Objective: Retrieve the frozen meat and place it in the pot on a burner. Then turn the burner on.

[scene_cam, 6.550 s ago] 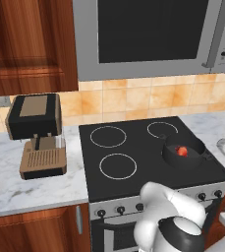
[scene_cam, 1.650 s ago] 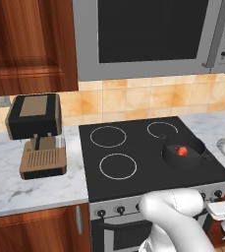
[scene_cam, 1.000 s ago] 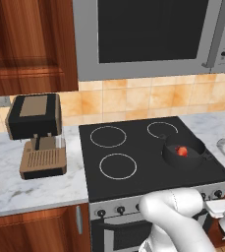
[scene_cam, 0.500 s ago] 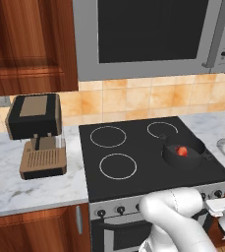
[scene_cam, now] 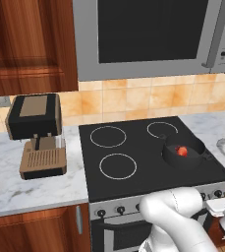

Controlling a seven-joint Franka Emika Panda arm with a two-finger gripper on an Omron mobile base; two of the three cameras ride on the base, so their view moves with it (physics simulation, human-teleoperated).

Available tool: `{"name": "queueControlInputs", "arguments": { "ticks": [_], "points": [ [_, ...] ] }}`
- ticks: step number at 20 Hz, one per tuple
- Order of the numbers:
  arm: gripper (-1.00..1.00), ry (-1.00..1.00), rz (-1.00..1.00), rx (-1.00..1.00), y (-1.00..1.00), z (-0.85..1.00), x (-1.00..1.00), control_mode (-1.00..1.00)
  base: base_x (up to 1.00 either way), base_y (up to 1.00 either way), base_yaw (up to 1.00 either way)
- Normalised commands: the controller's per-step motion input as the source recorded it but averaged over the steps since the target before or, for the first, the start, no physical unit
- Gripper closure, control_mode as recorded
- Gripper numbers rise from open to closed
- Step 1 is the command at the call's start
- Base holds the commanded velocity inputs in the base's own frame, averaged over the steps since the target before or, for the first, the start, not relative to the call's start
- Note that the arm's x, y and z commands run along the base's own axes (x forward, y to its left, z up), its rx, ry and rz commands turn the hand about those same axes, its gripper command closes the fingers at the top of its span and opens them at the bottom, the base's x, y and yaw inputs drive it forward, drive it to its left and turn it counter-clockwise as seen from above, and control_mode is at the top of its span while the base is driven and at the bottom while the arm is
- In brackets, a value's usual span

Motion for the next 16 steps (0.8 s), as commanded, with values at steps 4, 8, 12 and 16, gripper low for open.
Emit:
{"name": "queueControlInputs", "arguments": {
  "ticks": [4, 8, 12, 16],
  "points": [
    [-1.00, 0.00, 0.00, 0.00, 0.00, 0.00, 0.12, -1.00, 0.00, 0.00, 0.00],
    [1.00, 0.00, 0.00, 0.00, 0.00, 0.00, 0.11, -1.00, 0.00, 0.00, 0.00],
    [1.00, 0.00, 0.00, 0.00, 0.00, 0.00, 0.08, -1.00, 0.00, 0.00, 0.00],
    [1.00, 0.03, 0.00, -0.02, 0.00, 0.00, 0.01, -1.00, 0.00, 0.00, 0.00]
  ]
}}
